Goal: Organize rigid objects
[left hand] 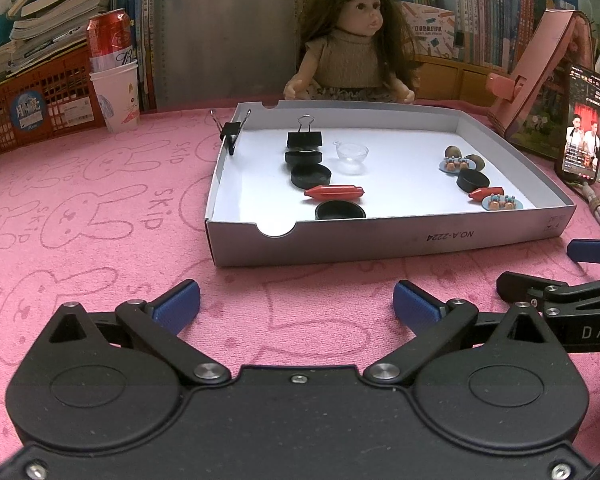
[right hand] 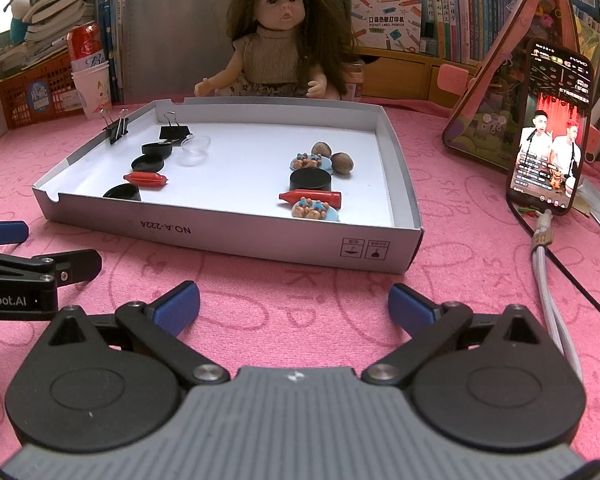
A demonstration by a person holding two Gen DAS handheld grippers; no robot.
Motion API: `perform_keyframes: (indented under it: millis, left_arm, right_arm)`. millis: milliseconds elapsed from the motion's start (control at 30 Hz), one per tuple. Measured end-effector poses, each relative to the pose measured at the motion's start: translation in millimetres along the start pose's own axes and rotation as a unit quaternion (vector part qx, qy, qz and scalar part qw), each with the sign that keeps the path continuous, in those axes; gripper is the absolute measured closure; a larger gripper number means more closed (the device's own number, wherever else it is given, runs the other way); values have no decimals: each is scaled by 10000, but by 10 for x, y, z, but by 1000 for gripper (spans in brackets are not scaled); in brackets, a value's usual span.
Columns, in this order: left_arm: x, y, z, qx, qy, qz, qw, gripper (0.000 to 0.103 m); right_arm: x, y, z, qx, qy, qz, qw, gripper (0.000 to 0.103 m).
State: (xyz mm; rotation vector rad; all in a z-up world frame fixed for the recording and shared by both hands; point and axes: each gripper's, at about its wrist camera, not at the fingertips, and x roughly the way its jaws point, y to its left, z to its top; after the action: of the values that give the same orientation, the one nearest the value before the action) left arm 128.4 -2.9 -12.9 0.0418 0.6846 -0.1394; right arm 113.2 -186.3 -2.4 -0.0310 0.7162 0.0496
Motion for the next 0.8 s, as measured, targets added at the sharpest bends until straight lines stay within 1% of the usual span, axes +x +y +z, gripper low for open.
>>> perform_keyframes:
  millis: [800]
  left_arm:
    - [2,-3,4,3,3,11,10000,0]
  right_arm:
    - [0,-1,2,0,4,0,10000,0]
